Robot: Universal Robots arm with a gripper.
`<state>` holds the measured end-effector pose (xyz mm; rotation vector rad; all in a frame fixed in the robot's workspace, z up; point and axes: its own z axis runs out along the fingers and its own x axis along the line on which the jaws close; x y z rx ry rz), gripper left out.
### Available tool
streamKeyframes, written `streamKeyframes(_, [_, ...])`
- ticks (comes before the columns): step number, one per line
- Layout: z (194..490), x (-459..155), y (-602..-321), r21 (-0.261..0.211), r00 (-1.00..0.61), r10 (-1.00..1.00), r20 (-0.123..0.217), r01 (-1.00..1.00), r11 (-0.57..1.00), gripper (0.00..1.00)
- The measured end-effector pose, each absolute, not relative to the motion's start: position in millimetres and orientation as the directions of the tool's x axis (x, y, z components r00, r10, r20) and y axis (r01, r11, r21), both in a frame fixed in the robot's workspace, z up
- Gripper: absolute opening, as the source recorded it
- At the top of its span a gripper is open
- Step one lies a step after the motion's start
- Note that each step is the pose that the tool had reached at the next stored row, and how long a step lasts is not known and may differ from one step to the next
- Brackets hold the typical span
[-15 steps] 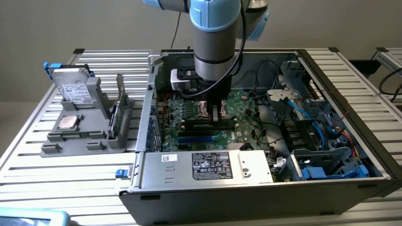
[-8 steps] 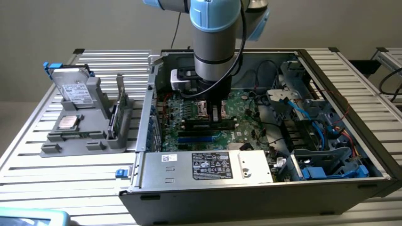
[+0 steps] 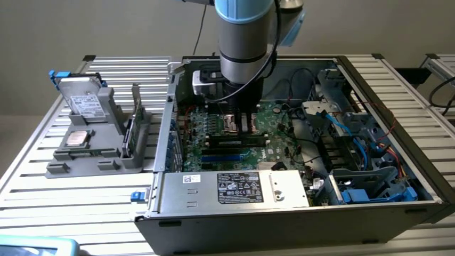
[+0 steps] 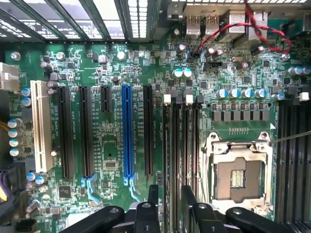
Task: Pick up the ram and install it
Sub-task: 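Insert the ram into the slot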
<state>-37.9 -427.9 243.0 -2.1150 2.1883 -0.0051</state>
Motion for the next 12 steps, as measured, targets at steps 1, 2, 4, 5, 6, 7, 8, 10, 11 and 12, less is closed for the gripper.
streamKeyframes(1, [247.5,-37.9,-427.9,-0.071,-0.032,-0.997,-0.067,-0.997,0.036,0.33])
streamKeyframes(2, [252.1,-37.9,-427.8,-0.071,-0.032,-0.997,-0.067,-0.997,0.036,0.33])
streamKeyframes(4, [261.0,-38.0,-427.8,-0.071,-0.032,-0.997,-0.064,-0.997,0.036,0.33])
streamKeyframes(5, [265.5,-37.9,-427.6,-0.071,-0.032,-0.998,-0.063,-0.997,0.036,0.33])
streamKeyframes(6, [268.2,-37.9,-427.4,-0.071,-0.032,-0.998,-0.061,-0.997,0.036,0.33])
streamKeyframes(7, [269.9,-37.9,-427.1,-0.071,-0.032,-0.998,-0.059,-0.997,0.036,0.33])
streamKeyframes(8, [271.5,-37.8,-426.6,-0.070,-0.032,-0.998,-0.057,-0.997,0.036,0.33])
streamKeyframes(10, [275.7,-37.4,-425.8,-0.068,-0.032,-0.998,-0.051,-0.997,0.035,0.33])
streamKeyframes(11, [277.0,-37.3,-425.3,-0.068,-0.032,-0.998,-0.049,-0.997,0.035,0.33])
streamKeyframes(12, [277.0,-37.3,-425.0,-0.068,-0.032,-0.998,-0.048,-0.997,0.035,0.33])
